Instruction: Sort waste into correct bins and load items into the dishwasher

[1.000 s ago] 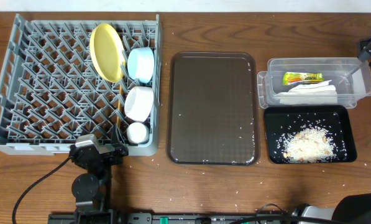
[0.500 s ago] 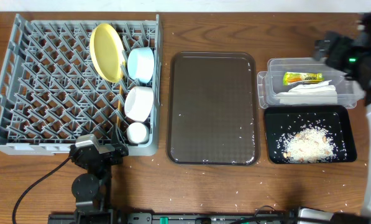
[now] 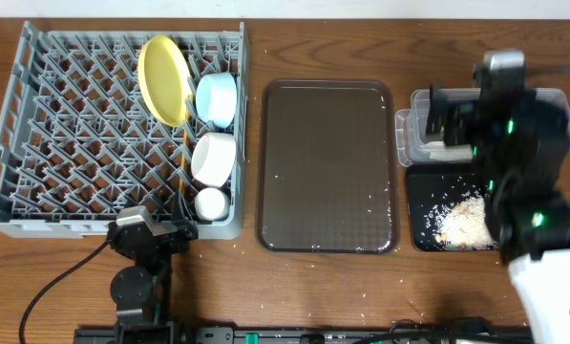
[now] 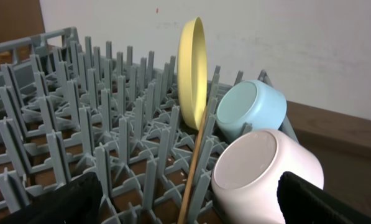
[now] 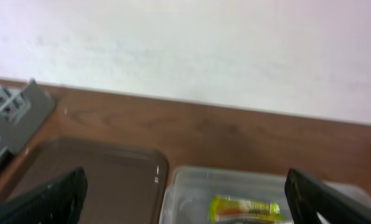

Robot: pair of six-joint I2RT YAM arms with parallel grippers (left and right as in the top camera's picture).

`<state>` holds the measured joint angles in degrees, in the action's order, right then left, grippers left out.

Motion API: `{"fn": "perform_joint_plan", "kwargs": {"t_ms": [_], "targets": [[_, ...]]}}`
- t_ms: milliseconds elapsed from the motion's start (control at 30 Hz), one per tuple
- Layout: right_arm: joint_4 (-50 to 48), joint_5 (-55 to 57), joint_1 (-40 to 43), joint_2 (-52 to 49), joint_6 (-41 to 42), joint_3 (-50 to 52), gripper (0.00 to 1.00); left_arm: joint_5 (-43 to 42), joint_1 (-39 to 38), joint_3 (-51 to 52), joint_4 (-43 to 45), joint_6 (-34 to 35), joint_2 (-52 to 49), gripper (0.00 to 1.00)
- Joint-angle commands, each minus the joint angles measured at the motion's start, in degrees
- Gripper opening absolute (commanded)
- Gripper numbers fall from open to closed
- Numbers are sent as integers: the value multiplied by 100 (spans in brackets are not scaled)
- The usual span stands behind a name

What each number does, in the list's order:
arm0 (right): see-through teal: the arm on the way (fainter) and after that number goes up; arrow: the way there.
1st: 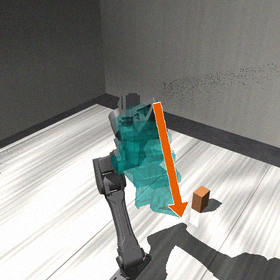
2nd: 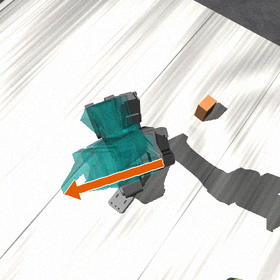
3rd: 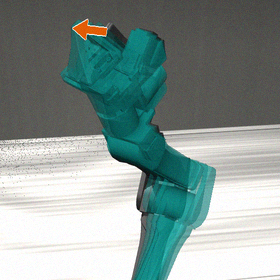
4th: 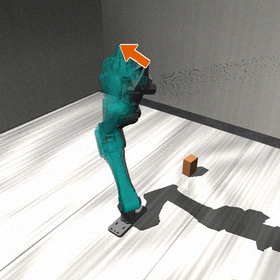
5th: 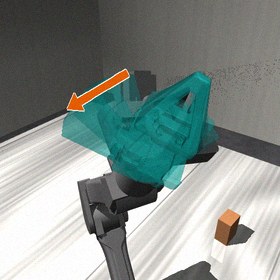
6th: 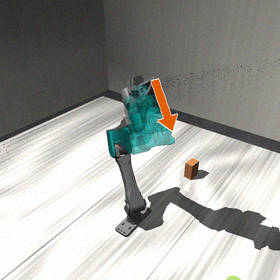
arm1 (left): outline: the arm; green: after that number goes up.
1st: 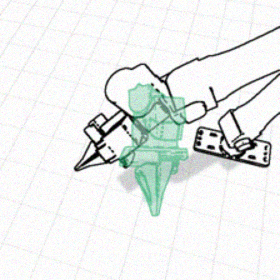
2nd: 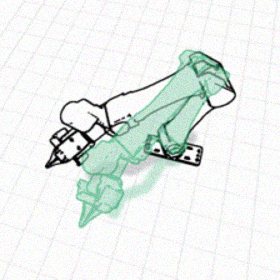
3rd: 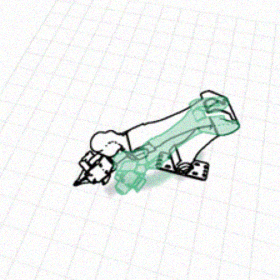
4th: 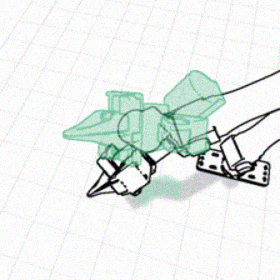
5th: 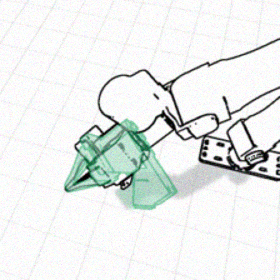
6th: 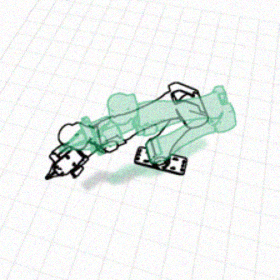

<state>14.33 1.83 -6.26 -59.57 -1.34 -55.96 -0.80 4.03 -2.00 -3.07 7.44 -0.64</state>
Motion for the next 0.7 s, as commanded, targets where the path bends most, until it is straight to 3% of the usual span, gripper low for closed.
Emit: {"fn": "perform_joint_plan", "kwargs": {"t_ms": [0, 400, 667], "targets": [[-555, -149, -116, 855, -107, 1320, 99, 15, 28, 177, -92, -79, 28, 90], [-1460, -343, -254, 4197, -90, 4468, 99, 15, 28, 177, -92, -79, 28, 90], [-1716, -367, -254, 5272, -90, 5340, 99, 15, 28, 177, -92, -76, 28, 90]]}}
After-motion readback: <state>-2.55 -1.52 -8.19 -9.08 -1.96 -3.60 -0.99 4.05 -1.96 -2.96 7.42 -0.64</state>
